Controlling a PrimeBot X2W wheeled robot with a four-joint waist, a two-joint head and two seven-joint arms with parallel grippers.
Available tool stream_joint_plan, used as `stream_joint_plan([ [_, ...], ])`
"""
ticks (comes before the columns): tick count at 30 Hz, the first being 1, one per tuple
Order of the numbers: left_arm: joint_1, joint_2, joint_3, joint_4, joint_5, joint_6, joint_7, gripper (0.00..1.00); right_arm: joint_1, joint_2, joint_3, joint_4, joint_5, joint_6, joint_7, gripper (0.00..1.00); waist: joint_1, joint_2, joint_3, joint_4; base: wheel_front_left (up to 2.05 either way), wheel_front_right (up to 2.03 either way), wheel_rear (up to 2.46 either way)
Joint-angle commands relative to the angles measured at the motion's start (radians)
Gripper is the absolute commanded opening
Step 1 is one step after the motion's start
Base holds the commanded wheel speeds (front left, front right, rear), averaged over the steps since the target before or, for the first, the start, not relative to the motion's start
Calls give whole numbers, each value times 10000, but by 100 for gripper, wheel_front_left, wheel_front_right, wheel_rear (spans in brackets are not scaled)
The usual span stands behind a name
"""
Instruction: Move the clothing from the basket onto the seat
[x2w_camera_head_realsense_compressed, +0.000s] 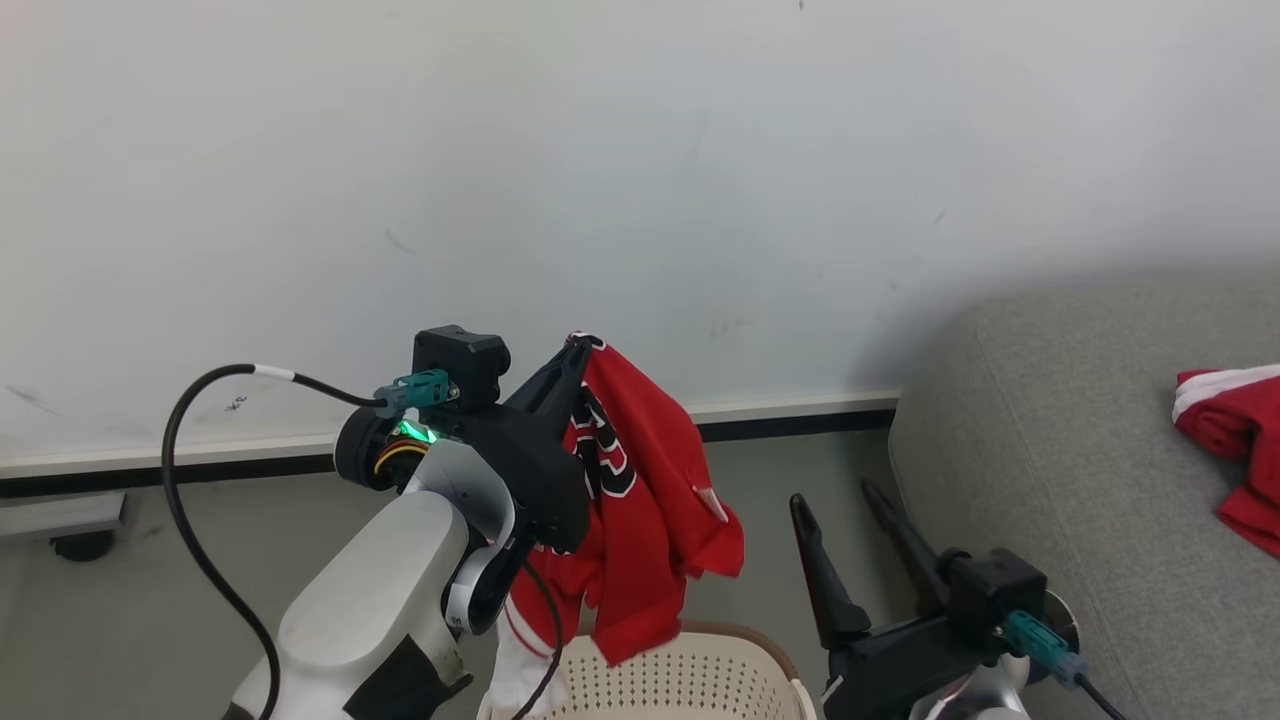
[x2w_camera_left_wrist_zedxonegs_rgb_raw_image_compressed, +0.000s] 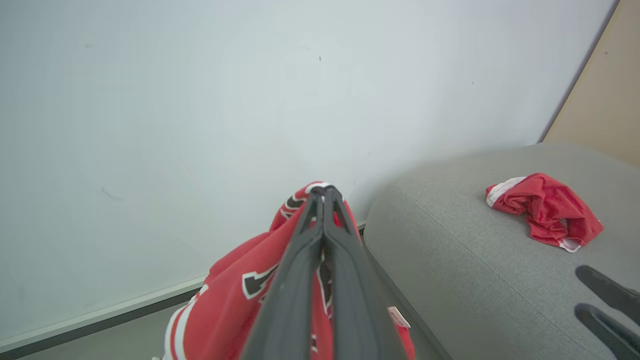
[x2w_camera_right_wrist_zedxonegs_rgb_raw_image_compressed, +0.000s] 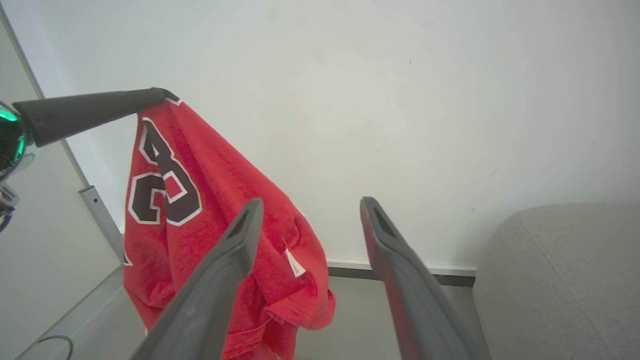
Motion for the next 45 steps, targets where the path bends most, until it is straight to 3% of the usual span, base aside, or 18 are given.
stream_joint_plan([
  [1,-35,80,-27,-149,45,49,26,0,-146,-19,172,151,208,-5,66,100,2,2,-205,129,0,0,0],
  [13,245,38,-358,-629,-99,67,434,0,-1227,-17,1835,1386,1402,-5,668,100,2,2,-383,142,0,0,0],
  [25,81,-244,-552,-1194,-355,0,814,0,-2159,-17,2698,3079,2013,-5,989,100,2,2,-399,276,0,0,0],
  [31,-36,-347,-696,-1785,-454,40,991,0,-2740,-15,3089,4305,3328,-5,841,100,2,2,-373,477,0,0,0],
  [45,160,-340,-839,-3485,-688,298,1449,0,-3959,-9,3959,6290,4709,-5,-327,99,2,2,-289,818,0,0,0],
])
